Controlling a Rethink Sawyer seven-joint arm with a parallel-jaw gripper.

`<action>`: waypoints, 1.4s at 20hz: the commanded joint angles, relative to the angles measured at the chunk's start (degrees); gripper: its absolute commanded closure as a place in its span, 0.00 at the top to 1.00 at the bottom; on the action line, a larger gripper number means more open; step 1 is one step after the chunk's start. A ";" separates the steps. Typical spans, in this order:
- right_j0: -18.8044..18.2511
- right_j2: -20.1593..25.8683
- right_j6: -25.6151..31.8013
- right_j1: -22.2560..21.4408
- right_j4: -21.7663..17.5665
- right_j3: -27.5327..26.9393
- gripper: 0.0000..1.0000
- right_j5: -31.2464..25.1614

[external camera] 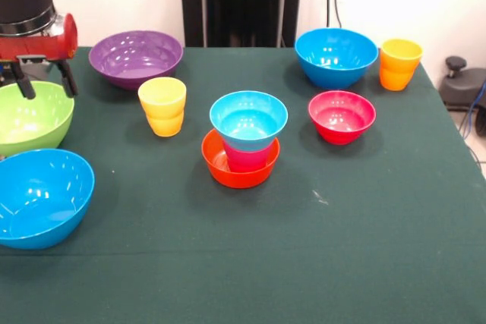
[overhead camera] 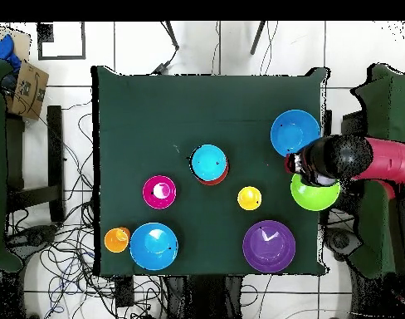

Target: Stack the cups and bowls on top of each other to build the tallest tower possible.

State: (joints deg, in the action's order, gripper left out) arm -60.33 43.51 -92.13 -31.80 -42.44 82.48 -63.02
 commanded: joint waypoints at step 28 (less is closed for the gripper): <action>-2.90 1.90 16.32 4.20 -1.14 5.43 1.00 6.01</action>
State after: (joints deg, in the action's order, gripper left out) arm -64.11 44.27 -92.13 -29.92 -42.31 83.95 -60.41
